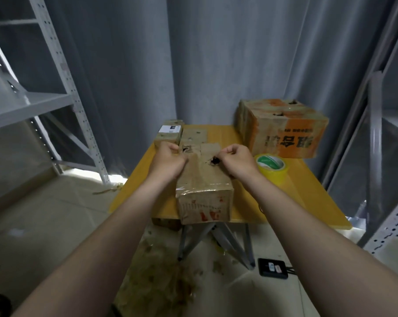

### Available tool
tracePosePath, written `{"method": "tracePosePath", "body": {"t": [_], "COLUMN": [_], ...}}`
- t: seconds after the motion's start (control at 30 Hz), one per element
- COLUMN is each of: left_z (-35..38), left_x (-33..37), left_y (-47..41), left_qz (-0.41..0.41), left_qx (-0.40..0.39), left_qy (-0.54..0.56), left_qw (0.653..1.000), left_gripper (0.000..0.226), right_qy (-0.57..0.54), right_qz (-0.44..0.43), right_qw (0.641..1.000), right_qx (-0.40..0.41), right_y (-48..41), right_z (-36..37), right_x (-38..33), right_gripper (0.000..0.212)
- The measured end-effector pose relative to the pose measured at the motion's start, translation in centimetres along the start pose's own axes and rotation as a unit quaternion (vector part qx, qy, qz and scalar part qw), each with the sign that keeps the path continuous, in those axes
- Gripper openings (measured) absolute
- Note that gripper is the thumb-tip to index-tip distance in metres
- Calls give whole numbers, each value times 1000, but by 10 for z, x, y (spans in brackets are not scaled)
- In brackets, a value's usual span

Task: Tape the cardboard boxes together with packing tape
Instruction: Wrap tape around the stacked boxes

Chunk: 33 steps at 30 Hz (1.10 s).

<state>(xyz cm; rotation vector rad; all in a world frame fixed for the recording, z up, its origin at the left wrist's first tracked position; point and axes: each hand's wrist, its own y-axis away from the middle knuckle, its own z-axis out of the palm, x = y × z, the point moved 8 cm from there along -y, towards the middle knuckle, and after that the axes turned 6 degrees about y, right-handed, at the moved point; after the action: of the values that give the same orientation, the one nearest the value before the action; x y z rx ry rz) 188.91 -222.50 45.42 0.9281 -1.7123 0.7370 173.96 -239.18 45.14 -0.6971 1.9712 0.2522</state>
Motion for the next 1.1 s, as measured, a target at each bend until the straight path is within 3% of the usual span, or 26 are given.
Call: {"method": "tracePosePath", "body": {"t": [0.2,0.4,0.6,0.9,1.1], "left_z": [10,14,20,17,11], "left_x": [-21,-40,-36,-36,-22], "left_y": [-22,-28,-28,-24,-19], "left_qz": [-37,-66,-58,-31,68], "left_qx": [-9,-14,-7,-7,-4], "left_qy": [98,167,169,174,89], "left_qw": [994,984,984,984,994], "left_gripper": [37,36,35,30,23], "right_qy": [-95,-93,-62,-132,-172], "right_qz": [15,-27,-36,-13,-7], "right_qw": [992,992,973,978,972], "right_qx": [-77,-86,-218,-162,-162], "right_y": [-6,-10,-3,-4,-3], "right_z": [9,13,13,15,17], "right_x": [13,15,8,13,17], "right_gripper": [26,21,50,20,19]}}
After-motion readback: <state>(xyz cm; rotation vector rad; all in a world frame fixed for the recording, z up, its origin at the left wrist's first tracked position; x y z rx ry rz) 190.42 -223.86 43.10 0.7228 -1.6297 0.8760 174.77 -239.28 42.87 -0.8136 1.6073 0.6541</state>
